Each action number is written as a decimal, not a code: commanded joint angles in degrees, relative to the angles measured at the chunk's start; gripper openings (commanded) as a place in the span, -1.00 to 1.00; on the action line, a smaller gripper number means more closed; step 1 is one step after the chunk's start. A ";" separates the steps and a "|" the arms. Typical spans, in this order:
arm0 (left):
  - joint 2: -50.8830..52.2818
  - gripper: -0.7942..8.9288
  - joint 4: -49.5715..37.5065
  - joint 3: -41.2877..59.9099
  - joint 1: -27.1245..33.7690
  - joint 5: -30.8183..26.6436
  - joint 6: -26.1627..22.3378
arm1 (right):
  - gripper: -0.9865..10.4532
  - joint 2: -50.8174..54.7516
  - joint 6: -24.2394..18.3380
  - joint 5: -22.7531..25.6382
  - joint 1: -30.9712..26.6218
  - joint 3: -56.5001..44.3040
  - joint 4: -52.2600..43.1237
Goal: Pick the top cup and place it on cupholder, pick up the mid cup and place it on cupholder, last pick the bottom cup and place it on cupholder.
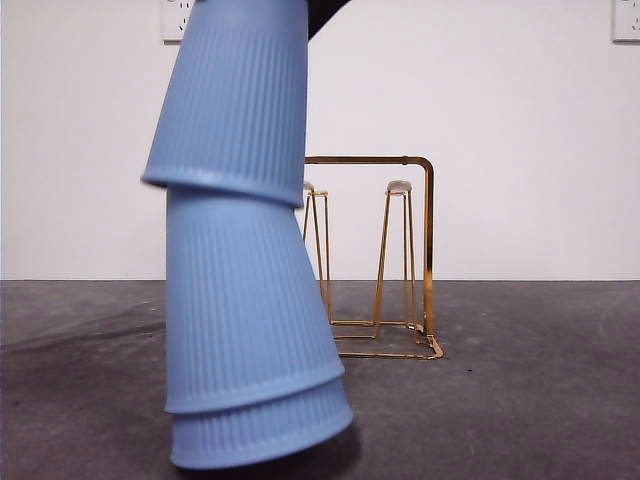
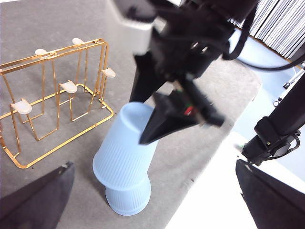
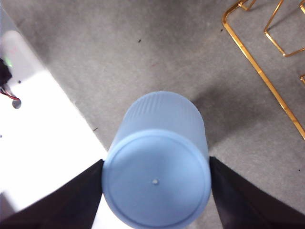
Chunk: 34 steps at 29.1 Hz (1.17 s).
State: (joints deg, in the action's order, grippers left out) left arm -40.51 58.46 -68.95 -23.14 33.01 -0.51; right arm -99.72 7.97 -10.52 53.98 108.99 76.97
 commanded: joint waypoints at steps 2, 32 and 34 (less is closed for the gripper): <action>-0.22 0.32 -0.55 -1.29 -0.26 0.20 -0.52 | -0.36 1.75 1.07 0.00 0.72 1.49 4.76; -0.24 0.32 -0.74 -1.29 -0.24 0.20 -0.04 | -0.36 9.29 -0.70 14.43 -13.99 1.46 4.83; -0.24 0.32 -0.90 -1.29 -0.24 0.17 -0.04 | -0.36 8.02 -1.11 14.45 -14.95 1.44 4.81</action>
State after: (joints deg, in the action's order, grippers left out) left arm -40.49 58.15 -68.95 -23.11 33.01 -0.49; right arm -90.74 7.66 4.10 38.33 108.99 76.99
